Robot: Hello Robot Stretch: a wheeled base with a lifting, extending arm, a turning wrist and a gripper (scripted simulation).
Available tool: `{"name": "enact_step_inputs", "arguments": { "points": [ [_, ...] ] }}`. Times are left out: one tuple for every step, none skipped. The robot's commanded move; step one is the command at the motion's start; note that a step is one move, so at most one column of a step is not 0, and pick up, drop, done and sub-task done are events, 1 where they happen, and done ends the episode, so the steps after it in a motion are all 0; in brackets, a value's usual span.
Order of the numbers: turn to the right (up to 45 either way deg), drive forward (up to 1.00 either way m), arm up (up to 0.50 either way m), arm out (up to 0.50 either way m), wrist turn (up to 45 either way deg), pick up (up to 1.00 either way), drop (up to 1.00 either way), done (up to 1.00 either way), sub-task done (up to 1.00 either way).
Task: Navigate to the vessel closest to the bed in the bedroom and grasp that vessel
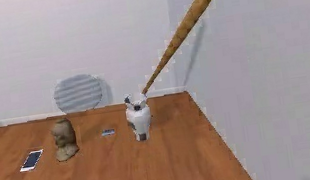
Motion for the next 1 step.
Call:
{"name": "enact_step_inputs", "arguments": {
  "points": [
    [39.0,0.0,0.0,0.0,0.0,0.0,0.0,0.0,0.0]
  ]
}}
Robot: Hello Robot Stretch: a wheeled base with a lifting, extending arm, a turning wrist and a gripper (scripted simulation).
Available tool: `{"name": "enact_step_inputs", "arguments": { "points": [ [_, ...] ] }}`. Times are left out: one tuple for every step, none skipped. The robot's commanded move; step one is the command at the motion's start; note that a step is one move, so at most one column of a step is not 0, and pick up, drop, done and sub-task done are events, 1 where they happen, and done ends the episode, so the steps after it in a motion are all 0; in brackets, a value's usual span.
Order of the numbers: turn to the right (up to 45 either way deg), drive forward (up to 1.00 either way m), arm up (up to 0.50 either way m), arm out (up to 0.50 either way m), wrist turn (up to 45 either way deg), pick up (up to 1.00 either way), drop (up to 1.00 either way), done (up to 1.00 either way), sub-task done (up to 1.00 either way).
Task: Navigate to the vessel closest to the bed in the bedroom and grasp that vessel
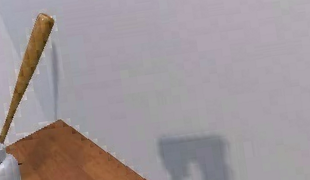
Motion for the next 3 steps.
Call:
{"name": "enact_step_inputs", "arguments": {
  "points": [
    [0.0,0.05,0.0,0.0,0.0,0.0,0.0,0.0,0.0],
    [-45.0,0.0,0.0,0.0,0.0,0.0,0.0,0.0,0.0],
    [-45.0,0.0,0.0,0.0,0.0,0.0,0.0,0.0,0.0]
  ]
}}
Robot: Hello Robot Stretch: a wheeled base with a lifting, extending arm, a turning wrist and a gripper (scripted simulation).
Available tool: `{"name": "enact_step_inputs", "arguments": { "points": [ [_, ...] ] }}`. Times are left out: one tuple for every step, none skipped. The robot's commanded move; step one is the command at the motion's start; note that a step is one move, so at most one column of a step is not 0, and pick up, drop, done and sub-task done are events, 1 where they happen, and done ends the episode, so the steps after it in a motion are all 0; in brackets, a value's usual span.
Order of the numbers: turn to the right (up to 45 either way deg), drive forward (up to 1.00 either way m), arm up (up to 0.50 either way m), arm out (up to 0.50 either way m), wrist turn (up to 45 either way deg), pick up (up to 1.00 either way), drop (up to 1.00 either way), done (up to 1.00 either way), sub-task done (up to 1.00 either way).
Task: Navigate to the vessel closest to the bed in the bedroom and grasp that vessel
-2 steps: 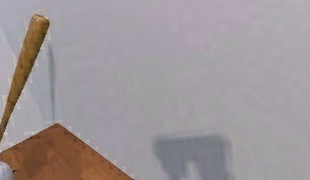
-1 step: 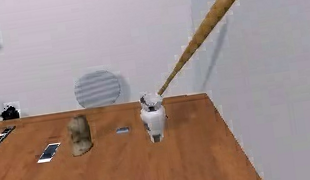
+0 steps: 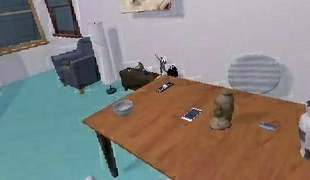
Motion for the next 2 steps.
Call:
{"name": "enact_step_inputs", "arguments": {
  "points": [
    [-42.0,0.0,0.0,0.0,0.0,0.0,0.0,0.0,0.0],
    [45.0,0.0,0.0,0.0,0.0,0.0,0.0,0.0,0.0]
  ]
}}
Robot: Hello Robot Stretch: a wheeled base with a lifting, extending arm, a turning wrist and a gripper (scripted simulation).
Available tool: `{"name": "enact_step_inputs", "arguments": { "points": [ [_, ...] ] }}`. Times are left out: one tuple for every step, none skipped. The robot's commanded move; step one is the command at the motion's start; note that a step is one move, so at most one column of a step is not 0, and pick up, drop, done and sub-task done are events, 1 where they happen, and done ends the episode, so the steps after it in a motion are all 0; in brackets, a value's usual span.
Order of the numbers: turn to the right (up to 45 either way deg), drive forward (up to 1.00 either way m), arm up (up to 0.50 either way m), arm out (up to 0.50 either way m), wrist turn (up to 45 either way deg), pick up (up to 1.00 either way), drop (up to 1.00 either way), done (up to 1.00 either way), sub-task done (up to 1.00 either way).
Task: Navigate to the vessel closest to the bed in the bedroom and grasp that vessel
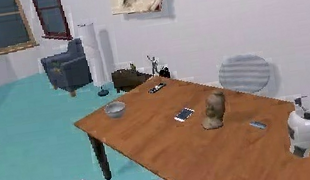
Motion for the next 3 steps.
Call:
{"name": "enact_step_inputs", "arguments": {
  "points": [
    [45.0,0.0,0.0,0.0,0.0,0.0,0.0,0.0,0.0],
    [12.0,0.0,0.0,0.0,0.0,0.0,0.0,0.0,0.0],
    [0.0,0.2,0.0,0.0,0.0,0.0,0.0,0.0,0.0]
  ]
}}
